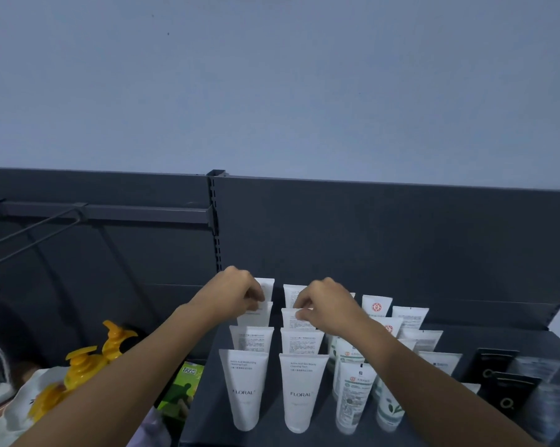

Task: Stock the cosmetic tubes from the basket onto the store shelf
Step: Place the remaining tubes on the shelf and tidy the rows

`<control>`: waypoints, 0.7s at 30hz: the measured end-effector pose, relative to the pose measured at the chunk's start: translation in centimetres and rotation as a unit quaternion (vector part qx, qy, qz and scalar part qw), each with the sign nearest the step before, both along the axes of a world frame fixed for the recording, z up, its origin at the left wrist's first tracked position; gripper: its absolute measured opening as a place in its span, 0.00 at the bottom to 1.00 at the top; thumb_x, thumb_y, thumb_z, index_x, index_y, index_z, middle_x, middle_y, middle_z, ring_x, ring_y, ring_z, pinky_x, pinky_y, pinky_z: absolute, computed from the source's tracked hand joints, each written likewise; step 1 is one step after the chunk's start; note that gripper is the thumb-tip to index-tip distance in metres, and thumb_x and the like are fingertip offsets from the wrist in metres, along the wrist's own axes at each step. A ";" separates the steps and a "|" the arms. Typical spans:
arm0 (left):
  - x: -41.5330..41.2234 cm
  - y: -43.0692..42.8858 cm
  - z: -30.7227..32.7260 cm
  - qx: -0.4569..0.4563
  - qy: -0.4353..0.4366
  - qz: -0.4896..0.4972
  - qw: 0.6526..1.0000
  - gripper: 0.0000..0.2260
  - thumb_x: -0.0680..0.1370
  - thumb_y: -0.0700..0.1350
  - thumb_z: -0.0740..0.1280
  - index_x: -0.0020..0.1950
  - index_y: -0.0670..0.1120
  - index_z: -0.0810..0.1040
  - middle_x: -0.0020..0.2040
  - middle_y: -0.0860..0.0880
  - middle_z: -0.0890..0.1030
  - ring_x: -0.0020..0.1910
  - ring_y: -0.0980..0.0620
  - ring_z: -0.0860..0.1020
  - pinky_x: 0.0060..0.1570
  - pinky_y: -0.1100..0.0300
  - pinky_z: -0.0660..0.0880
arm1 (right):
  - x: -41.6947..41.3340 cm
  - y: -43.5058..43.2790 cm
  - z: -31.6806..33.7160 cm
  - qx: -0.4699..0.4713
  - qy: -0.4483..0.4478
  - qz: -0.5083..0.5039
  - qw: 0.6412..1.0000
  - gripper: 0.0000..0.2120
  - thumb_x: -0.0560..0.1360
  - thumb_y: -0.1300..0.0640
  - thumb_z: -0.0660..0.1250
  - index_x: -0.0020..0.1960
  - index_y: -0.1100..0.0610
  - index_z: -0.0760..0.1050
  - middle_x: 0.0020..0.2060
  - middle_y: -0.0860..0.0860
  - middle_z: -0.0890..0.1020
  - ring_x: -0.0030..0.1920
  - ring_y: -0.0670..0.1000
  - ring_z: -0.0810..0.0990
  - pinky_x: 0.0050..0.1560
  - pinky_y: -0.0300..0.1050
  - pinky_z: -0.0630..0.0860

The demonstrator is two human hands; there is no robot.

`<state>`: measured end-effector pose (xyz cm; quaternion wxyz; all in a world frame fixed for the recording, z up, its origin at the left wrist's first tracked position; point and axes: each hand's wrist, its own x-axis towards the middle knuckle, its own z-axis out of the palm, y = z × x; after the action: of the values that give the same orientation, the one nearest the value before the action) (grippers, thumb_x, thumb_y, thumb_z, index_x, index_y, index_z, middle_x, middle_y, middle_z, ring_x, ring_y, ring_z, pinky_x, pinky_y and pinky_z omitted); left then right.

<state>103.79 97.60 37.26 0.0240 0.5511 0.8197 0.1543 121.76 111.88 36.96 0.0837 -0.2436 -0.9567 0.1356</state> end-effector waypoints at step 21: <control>1.7 0.4 0.2 0.078 0.012 -0.005 0.997 0.07 0.78 0.44 0.73 0.55 0.51 0.87 0.50 0.55 0.86 0.47 0.57 0.82 0.53 0.56 0.81 | 2.8 1.8 2.4 -0.013 0.087 -0.009 0.996 0.11 0.75 0.50 0.75 0.56 0.49 0.86 0.48 0.44 0.88 0.49 0.43 0.84 0.57 0.44 0.81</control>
<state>105.48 97.97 37.48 -0.0277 0.5573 0.8026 0.2111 124.56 113.71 39.33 0.1649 -0.2405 -0.9417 0.1677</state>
